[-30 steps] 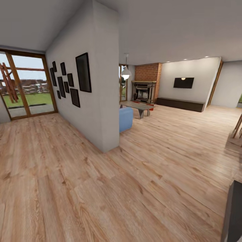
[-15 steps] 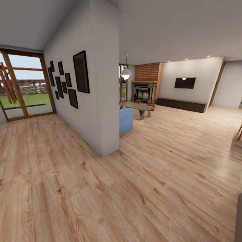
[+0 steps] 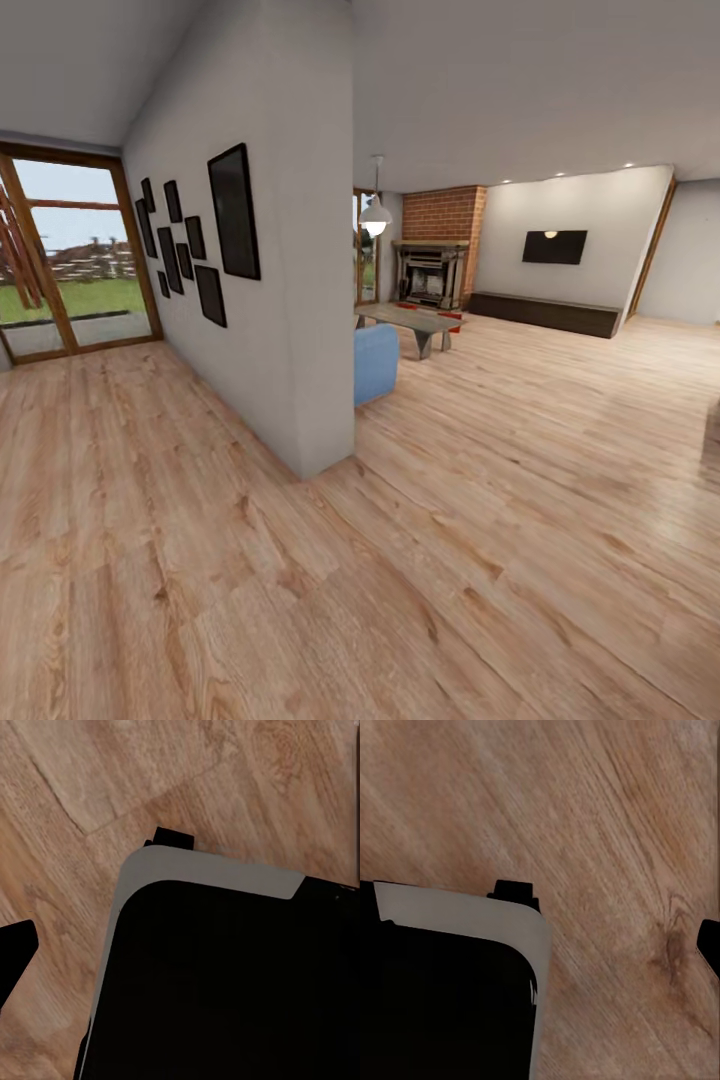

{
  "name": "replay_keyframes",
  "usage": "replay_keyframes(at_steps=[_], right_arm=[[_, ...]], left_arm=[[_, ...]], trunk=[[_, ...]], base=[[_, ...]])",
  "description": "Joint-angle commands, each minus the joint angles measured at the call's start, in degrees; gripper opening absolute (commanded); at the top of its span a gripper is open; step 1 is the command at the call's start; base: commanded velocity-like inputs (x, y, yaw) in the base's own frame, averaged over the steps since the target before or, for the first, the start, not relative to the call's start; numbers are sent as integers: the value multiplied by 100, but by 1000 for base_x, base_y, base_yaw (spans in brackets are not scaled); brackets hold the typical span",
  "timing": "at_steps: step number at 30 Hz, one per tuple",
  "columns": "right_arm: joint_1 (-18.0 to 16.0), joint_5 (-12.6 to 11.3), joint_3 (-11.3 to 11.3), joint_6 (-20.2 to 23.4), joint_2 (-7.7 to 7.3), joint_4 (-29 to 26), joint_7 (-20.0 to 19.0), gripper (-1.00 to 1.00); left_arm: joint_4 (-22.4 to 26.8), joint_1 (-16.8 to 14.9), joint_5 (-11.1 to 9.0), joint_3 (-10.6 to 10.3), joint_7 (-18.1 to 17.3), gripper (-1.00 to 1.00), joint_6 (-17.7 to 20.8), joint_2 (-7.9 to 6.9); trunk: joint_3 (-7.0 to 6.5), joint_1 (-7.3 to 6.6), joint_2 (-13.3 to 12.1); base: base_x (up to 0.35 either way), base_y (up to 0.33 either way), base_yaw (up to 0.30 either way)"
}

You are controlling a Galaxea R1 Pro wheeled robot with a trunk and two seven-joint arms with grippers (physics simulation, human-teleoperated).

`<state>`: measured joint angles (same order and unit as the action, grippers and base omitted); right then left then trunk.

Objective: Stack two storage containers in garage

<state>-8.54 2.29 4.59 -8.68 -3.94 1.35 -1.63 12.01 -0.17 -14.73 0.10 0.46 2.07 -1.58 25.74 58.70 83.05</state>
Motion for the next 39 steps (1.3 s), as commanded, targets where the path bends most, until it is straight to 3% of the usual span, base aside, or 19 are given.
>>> replay_keyframes(at_steps=[1,13,15,18,39], right_arm=[[-7,12,42,-28,-1,14,-4,100],[-7,-22,16,-33,4,-7,-17,100],[-7,-15,15,-30,34,-18,-17,100],[-7,-25,15,-29,217,-28,-32,100],[-7,-70,3,-28,255,-24,-63,100]], left_arm=[[8,-1,-39,-1,4,100,22,0],[-17,-1,-40,-1,7,100,2,15],[-9,-1,-39,-4,7,100,0,16],[-29,-1,-39,-13,7,100,-11,25],[-67,-1,-34,-18,7,100,-22,35]], trunk=[[6,3,3],[6,3,3],[6,3,3],[6,3,3],[6,3,3]], base=[[324,0,0],[324,0,0],[324,0,0],[324,0,-53],[324,0,-271]])
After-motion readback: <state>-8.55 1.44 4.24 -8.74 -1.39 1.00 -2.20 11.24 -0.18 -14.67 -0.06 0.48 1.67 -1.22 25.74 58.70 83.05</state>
